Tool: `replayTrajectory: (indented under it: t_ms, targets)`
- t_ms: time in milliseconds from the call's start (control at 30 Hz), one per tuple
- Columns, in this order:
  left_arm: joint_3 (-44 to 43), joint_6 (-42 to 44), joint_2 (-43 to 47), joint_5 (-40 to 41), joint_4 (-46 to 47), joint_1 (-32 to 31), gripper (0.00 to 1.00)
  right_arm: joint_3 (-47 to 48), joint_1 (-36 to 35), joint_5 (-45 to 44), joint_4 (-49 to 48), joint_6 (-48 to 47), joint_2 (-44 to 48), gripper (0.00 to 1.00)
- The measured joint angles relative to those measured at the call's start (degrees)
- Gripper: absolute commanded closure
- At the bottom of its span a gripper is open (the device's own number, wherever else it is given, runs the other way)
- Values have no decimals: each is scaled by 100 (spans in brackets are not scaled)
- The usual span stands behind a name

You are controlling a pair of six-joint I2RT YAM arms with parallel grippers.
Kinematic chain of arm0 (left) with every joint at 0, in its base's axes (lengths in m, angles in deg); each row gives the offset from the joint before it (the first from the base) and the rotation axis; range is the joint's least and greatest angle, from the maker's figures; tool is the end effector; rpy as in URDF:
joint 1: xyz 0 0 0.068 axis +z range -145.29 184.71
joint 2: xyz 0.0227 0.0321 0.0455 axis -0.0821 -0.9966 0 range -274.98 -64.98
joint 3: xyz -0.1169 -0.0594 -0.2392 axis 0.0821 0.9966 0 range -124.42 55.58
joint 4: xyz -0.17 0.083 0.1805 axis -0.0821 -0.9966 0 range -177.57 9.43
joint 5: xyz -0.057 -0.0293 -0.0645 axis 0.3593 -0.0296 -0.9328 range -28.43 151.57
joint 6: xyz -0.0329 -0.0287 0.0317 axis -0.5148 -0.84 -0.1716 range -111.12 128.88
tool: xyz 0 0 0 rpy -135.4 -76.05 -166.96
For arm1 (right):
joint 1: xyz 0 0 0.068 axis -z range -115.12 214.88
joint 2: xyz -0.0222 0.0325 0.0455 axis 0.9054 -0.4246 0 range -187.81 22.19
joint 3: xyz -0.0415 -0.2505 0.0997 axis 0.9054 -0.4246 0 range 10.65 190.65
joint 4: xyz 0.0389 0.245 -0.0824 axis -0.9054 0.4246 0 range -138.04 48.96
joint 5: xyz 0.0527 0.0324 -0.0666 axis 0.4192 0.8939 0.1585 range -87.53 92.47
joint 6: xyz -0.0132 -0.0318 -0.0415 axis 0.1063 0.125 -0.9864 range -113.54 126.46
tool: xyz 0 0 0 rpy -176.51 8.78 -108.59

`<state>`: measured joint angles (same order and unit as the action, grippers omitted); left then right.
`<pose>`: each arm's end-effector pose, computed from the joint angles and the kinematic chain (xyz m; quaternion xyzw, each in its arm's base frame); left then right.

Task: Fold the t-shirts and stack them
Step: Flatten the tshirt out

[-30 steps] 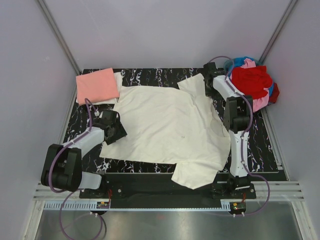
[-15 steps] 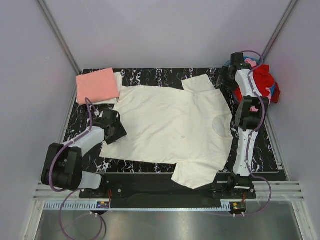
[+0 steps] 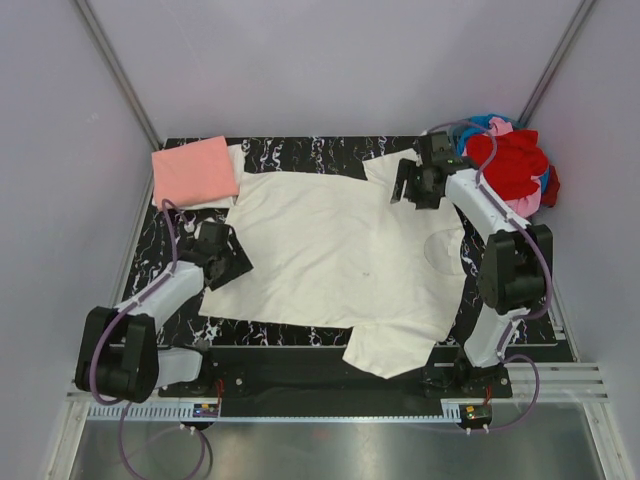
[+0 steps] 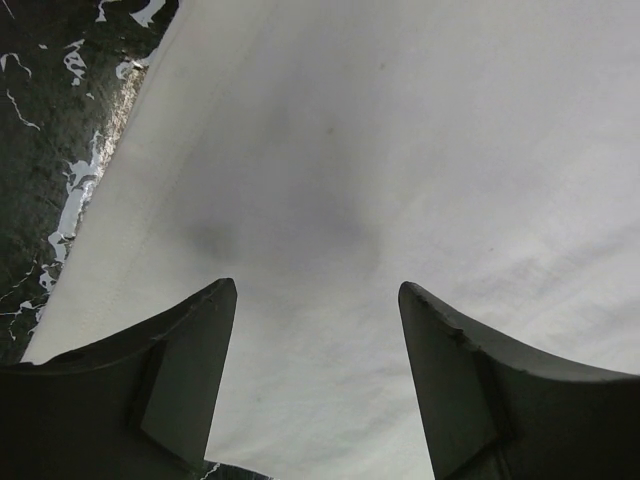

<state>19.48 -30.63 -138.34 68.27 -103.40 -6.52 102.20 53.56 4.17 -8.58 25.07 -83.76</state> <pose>0.2267 -0.0408 0.1710 -0.2502 0.9316 -0.0593 0.2570 0.4011 0.0813 0.2761 0.0559 0.9489 0.0937 0.2960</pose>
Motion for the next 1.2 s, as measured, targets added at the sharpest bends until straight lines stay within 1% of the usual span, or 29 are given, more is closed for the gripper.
replayTrajectory:
  t_ms: [67,167,233,367,500,600,867,933,1033,1200]
  targets:
    - [15,0,214,-4,-20,0,28,-555,-33,111,-103,125,179,27]
    - [15,-2,367,-33,-17,4,27,-901,122,225,-125,219,-70,27]
    - [31,-7,413,-81,-13,4,27,-846,199,221,-79,210,-391,28]
    - [175,-44,656,-175,-33,4,27,-330,219,98,138,120,-1163,27]
    - [188,-87,804,-181,-63,4,27,533,210,-120,487,2,-1895,28]
    - [188,-111,850,-188,-61,4,27,1392,208,-295,859,-63,-2411,28]
    - [186,-111,946,-197,-144,4,26,4306,205,-793,1965,-256,-4061,28]
    - [186,-109,1034,-197,-192,4,26,4747,205,-839,2131,-284,-4288,28]
    - [186,-111,1198,-192,-332,11,26,4725,205,-844,2199,-304,-4266,27]
    - [269,-229,1598,-101,-769,7,26,3807,203,-831,2197,-317,-3547,26]
